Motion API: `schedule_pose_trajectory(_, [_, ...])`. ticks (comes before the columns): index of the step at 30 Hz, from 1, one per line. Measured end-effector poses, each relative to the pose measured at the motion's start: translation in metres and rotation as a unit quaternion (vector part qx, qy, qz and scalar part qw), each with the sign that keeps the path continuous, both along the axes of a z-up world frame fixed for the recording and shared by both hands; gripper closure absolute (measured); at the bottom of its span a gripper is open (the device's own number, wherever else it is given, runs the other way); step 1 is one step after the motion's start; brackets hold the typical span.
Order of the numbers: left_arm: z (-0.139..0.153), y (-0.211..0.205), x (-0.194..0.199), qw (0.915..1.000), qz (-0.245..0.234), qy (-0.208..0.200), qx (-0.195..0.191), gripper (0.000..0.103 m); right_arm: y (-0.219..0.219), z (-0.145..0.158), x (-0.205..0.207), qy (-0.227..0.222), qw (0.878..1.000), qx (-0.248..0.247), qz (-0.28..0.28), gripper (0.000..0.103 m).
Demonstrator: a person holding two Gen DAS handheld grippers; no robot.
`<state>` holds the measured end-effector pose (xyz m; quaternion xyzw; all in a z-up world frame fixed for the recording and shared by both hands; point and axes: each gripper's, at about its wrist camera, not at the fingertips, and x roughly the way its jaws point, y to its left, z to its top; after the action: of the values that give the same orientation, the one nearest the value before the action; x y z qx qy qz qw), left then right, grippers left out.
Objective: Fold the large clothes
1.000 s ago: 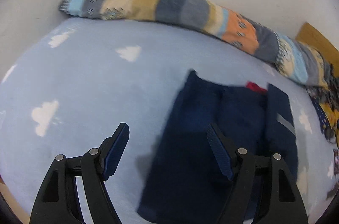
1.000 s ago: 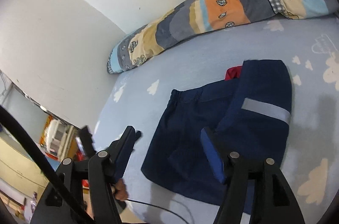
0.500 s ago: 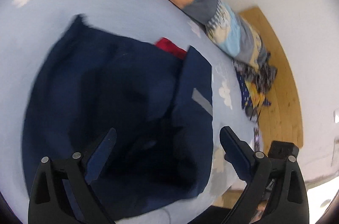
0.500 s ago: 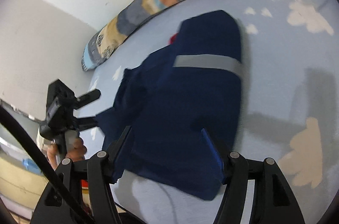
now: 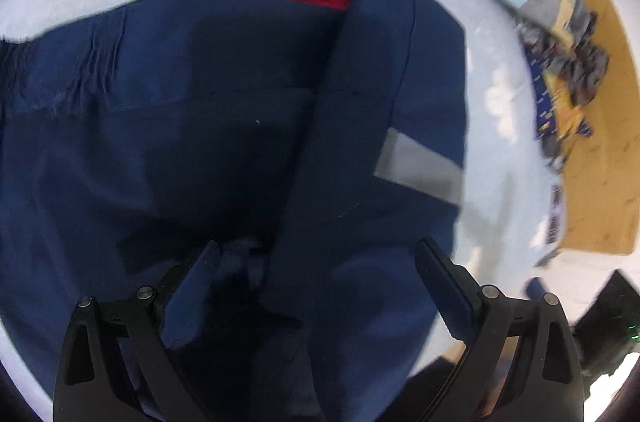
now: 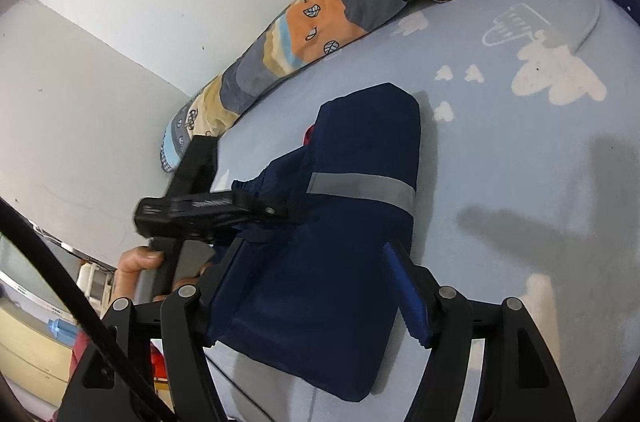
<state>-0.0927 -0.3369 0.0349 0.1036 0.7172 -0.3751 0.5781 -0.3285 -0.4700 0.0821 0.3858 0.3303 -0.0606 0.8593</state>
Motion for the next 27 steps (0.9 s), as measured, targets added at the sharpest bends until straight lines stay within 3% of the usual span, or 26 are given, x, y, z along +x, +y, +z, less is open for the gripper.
schedule_pose_trajectory(4, [0.005, -0.003, 0.008, 0.9999, 0.01, -0.003, -0.006, 0.006, -0.003, 0.008, -0.007, -0.016, 1.0, 0.005, -0.002, 0.029])
schedule_pose_trajectory(6, [0.004, -0.006, 0.009, 0.9999, 0.005, -0.001, -0.012, 0.02, -0.003, 0.011, -0.009, -0.019, 1.0, 0.007, -0.002, 0.029])
schedule_pose_trajectory(7, [0.001, -0.008, 0.008, 0.9999, -0.001, 0.005, -0.01, 0.039, -0.002, 0.012, -0.01, -0.022, 1.0, 0.008, -0.003, 0.029])
schedule_pose_trajectory(8, [-0.002, -0.011, 0.005, 0.9997, -0.01, 0.019, -0.014, 0.064, -0.002, 0.012, -0.011, -0.023, 1.0, 0.011, -0.002, 0.029])
schedule_pose_trajectory(10, [-0.003, -0.014, -0.004, 0.9994, -0.026, 0.018, -0.016, 0.07, -0.002, 0.013, -0.011, -0.023, 1.0, 0.012, 0.0, 0.029])
schedule_pose_trajectory(12, [0.004, -0.016, -0.011, 0.9986, -0.045, -0.009, -0.026, 0.09, -0.002, 0.014, -0.012, -0.024, 1.0, 0.014, -0.002, 0.029])
schedule_pose_trajectory(13, [0.009, -0.013, -0.013, 0.9983, -0.046, -0.015, -0.031, 0.093, -0.003, 0.015, -0.012, -0.025, 1.0, 0.017, -0.002, 0.029])
schedule_pose_trajectory(20, [0.049, 0.017, -0.013, 0.9935, -0.022, -0.041, -0.104, 0.097, -0.001, 0.006, -0.005, -0.012, 1.0, 0.017, -0.005, 0.029])
schedule_pose_trajectory(27, [0.065, 0.069, -0.004, 0.9888, 0.01, -0.05, -0.14, 0.097, 0.017, -0.026, 0.02, 0.05, 0.998, 0.043, 0.015, 0.029])
